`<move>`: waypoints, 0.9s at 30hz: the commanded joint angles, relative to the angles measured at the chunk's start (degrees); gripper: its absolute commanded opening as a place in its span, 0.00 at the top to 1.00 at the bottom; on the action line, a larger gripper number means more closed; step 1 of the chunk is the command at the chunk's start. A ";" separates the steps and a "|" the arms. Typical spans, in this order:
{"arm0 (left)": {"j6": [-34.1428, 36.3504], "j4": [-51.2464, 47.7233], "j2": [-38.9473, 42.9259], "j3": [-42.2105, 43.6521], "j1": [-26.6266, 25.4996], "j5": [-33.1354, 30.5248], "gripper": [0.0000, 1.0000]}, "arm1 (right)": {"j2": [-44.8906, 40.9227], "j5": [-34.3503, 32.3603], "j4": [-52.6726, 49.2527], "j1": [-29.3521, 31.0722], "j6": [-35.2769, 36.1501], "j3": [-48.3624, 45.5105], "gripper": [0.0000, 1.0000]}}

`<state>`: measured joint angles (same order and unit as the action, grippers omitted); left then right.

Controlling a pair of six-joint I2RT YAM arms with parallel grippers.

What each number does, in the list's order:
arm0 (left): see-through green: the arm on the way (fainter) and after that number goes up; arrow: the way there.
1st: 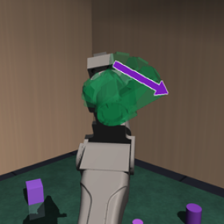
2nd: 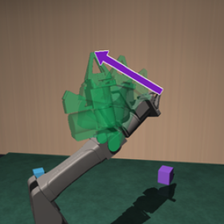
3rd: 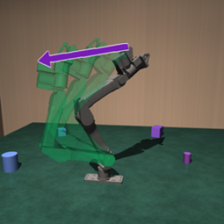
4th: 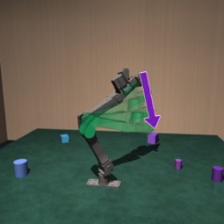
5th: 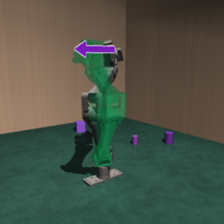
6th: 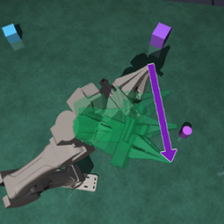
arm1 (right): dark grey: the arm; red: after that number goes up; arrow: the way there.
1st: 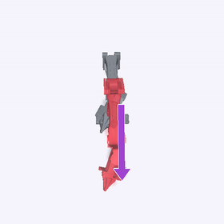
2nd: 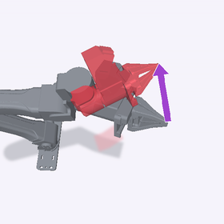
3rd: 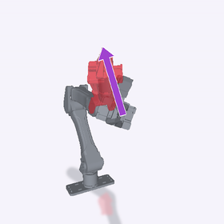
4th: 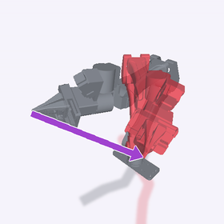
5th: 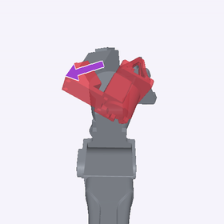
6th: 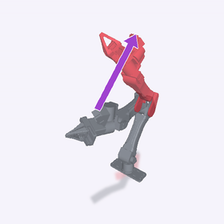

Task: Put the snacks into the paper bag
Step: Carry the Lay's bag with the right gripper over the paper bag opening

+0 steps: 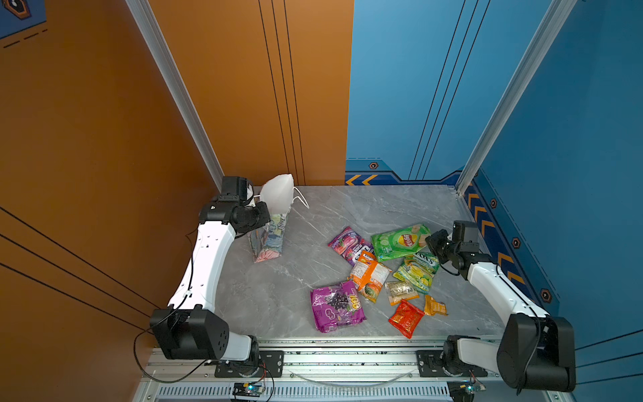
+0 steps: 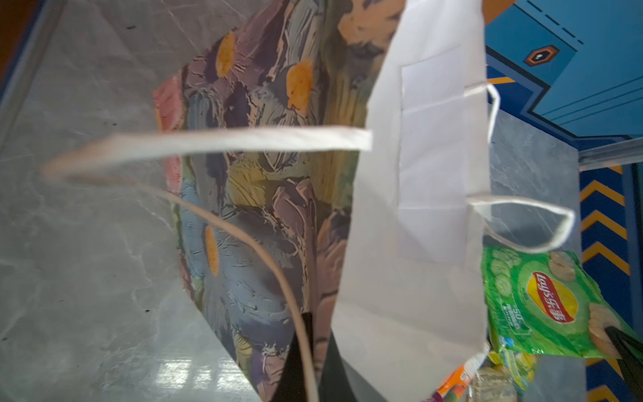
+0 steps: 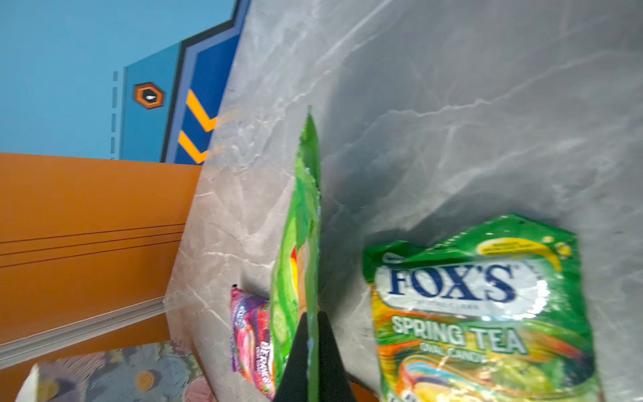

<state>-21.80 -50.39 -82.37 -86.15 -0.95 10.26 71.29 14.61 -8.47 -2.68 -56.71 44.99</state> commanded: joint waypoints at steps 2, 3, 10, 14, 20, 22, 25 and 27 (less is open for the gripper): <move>-2.23 -2.65 -1.27 -5.08 -2.74 5.81 1.00 | -1.86 -3.97 -6.45 4.41 3.31 8.44 1.00; -2.48 -3.38 -1.47 -6.31 -3.28 5.90 1.00 | -1.80 -4.79 -7.25 5.71 4.09 10.48 1.00; -4.51 -6.36 -4.05 -11.54 -6.98 5.64 1.00 | 0.02 -8.23 -10.41 12.94 8.20 22.80 1.00; -4.83 -6.78 -6.34 -13.87 -9.39 6.39 1.00 | 1.27 -9.31 -11.99 15.76 10.18 28.73 1.00; -5.39 -6.86 -8.68 -14.24 -10.77 7.12 1.00 | 3.05 -10.71 -11.91 19.79 11.83 35.97 1.00; -4.99 -6.88 -9.13 -14.05 -11.19 7.43 1.00 | 3.94 -10.98 -11.39 21.68 12.59 38.80 1.00; -3.03 -7.92 -9.58 -14.07 -11.83 7.18 1.00 | 5.89 -11.58 -10.84 25.02 14.45 44.07 1.00; -2.25 -8.38 -9.59 -13.59 -12.00 6.11 1.00 | 7.66 -12.04 -10.99 27.18 16.11 48.34 1.00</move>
<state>-26.11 -56.90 -91.77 -99.02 -12.21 16.12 77.56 4.40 -20.62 21.93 -44.47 87.20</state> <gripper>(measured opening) 0.048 0.047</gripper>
